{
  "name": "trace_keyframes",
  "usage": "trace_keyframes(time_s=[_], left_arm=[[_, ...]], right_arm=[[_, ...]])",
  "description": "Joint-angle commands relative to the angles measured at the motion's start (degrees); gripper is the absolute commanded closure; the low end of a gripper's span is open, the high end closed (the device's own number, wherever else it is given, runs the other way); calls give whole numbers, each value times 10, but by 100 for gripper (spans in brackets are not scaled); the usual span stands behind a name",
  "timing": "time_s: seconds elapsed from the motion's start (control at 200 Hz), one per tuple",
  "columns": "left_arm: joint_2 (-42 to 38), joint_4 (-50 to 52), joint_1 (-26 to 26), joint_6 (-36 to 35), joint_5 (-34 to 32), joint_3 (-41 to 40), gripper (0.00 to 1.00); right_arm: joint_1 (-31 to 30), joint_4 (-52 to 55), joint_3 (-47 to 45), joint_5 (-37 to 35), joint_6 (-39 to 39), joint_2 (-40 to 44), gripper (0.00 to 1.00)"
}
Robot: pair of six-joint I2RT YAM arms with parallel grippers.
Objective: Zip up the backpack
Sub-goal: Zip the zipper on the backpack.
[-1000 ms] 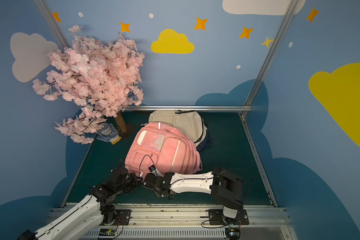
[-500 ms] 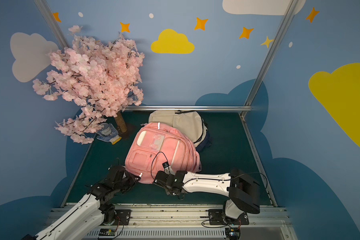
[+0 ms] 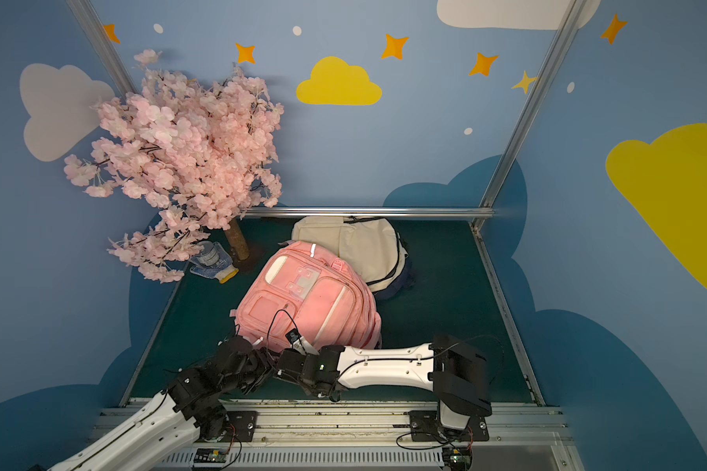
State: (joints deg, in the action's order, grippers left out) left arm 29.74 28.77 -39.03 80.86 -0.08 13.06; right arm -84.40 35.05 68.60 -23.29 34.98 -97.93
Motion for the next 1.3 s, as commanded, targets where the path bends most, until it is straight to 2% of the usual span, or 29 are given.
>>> trace_keyframes(time_s=[0.0, 0.155, 0.285, 0.415, 0.651, 0.741, 0.866, 0.951, 1.026, 1.186, 1.296], left_arm=[[21, -54, -2, 21, -9, -10, 42], [39, -52, 3, 13, -32, -9, 65], [47, -64, 29, -2, -32, -22, 83], [43, -44, 69, -35, -21, -17, 97], [-19, 42, 172, -116, 0, 8, 97], [-39, 60, 188, -131, -10, 12, 97], [-30, 46, 202, -141, -3, 11, 98], [0, 16, 212, -151, 1, 14, 97], [45, -16, 226, -171, 10, 29, 97], [132, -40, 260, -210, 30, 82, 97], [118, 16, 266, -212, 45, 101, 74]], right_arm=[[-20, -17, 29, -9, -25, -6, 100], [-36, -3, 35, -22, -16, -14, 100], [-39, 23, 35, -29, -5, -13, 100], [-38, 108, 35, -73, 57, -11, 100], [-21, 186, -34, -95, 147, 48, 100], [-4, 227, -68, -107, 197, 79, 100], [25, 225, -119, -106, 233, 122, 100], [31, 196, -127, -101, 210, 143, 100], [27, 150, -118, -83, 158, 149, 100], [-8, 43, -64, -34, 47, 101, 100], [-26, 30, 5, -21, 3, 41, 100]])
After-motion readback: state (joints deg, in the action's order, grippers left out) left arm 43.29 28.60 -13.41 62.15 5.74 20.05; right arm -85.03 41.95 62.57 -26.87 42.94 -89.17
